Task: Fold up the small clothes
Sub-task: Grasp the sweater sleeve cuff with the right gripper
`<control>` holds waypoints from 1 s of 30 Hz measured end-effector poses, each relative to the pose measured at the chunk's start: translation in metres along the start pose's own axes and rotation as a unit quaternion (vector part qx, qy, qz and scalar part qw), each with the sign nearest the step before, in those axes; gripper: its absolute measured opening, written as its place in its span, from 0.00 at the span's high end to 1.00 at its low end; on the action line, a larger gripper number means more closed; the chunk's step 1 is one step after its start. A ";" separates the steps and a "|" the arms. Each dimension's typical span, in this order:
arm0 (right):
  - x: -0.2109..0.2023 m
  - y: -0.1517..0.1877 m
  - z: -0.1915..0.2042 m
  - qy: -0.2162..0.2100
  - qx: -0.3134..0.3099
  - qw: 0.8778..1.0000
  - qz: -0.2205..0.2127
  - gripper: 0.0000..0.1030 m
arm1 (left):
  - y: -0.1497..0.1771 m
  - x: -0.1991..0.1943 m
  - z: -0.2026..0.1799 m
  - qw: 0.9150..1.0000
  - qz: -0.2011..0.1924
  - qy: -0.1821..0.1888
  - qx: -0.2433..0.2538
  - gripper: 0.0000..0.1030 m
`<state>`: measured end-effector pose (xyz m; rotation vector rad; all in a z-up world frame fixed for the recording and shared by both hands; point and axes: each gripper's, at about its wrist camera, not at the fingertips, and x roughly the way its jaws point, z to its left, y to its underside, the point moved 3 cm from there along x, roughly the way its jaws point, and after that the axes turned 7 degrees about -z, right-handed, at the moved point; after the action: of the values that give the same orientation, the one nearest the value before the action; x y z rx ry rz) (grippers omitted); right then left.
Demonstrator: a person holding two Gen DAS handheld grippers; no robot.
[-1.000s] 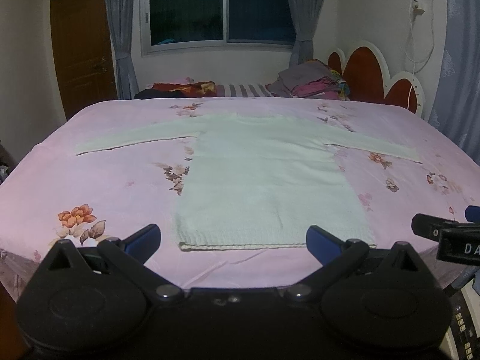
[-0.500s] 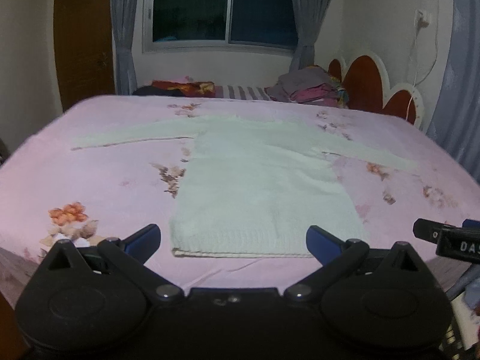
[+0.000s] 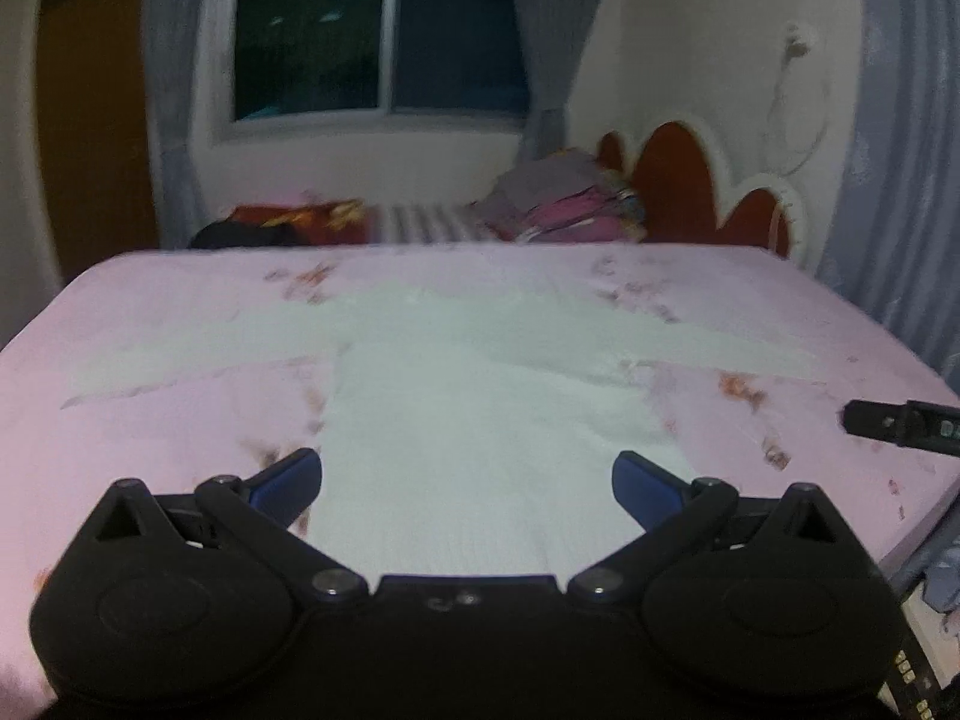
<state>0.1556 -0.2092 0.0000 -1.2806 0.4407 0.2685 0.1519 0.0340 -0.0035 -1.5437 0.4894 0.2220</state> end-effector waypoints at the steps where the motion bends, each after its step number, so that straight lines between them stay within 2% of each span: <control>1: 0.007 -0.002 -0.003 0.000 0.010 1.000 0.001 0.00 | -0.003 0.004 0.002 1.000 -0.004 0.004 -0.002 0.00; 5: 0.034 -0.010 -0.024 0.015 0.053 0.999 0.005 0.00 | -0.009 0.031 0.009 1.000 0.003 0.000 -0.016 0.00; 10: 0.065 -0.025 -0.070 0.051 0.108 0.993 -0.008 0.01 | -0.009 0.072 0.013 0.999 0.022 0.001 -0.048 0.00; 14: 0.098 -0.040 -0.108 0.069 0.127 0.989 -0.019 0.01 | -0.011 0.109 0.005 0.998 0.039 -0.001 -0.042 0.00; 16: 0.120 -0.045 -0.126 0.072 0.136 0.988 -0.022 0.01 | -0.014 0.132 -0.002 0.998 0.047 -0.014 -0.037 0.00; 17: 0.132 -0.047 -0.135 0.075 0.139 0.987 -0.020 0.25 | -0.016 0.143 -0.004 0.998 0.054 -0.019 -0.037 0.00; 18: 0.146 -0.050 -0.145 0.076 0.145 0.986 -0.014 0.38 | -0.018 0.156 -0.009 0.997 0.061 -0.023 -0.038 0.00; 19: 0.161 -0.052 -0.156 0.083 0.153 0.985 -0.005 0.44 | -0.021 0.168 -0.013 0.997 0.064 -0.025 -0.037 0.00; 24: 0.224 -0.061 -0.224 0.101 0.200 0.975 0.004 0.44 | -0.028 0.225 -0.042 0.995 0.093 -0.042 -0.023 0.00; 30: 0.285 -0.055 -0.293 0.119 0.257 0.959 0.026 0.44 | -0.025 0.264 -0.072 0.991 0.120 -0.049 -0.014 0.00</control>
<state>0.3833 -0.5196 -0.1479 -0.7918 0.6993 0.0337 0.3841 -0.0818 -0.0929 -1.4920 0.5972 0.4904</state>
